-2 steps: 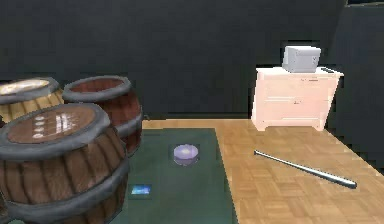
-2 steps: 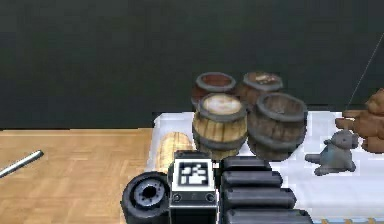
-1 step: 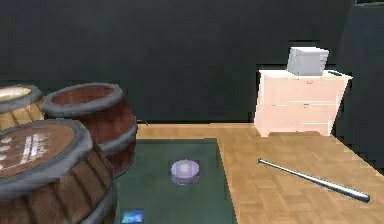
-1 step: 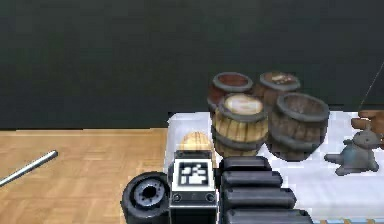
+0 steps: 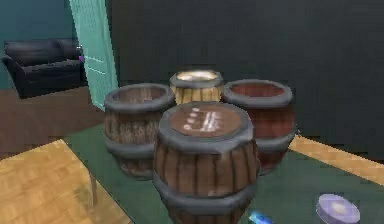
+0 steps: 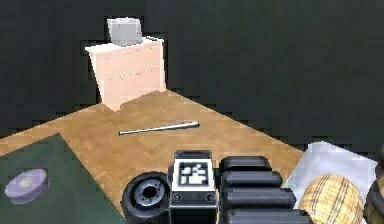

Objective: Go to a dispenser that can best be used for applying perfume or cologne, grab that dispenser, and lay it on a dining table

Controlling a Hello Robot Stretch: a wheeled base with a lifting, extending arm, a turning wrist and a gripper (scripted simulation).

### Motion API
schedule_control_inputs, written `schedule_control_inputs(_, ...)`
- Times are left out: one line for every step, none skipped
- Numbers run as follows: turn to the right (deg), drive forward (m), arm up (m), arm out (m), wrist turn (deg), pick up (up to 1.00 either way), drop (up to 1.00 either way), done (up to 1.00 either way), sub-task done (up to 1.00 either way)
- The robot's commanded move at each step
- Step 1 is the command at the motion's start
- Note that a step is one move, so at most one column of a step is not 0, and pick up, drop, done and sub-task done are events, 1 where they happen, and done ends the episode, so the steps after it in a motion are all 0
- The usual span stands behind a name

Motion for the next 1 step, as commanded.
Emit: schedule_control_inputs(-45.0,0.0,0.0,0.0,0.0,0.0,0.0,0.0,0.0)
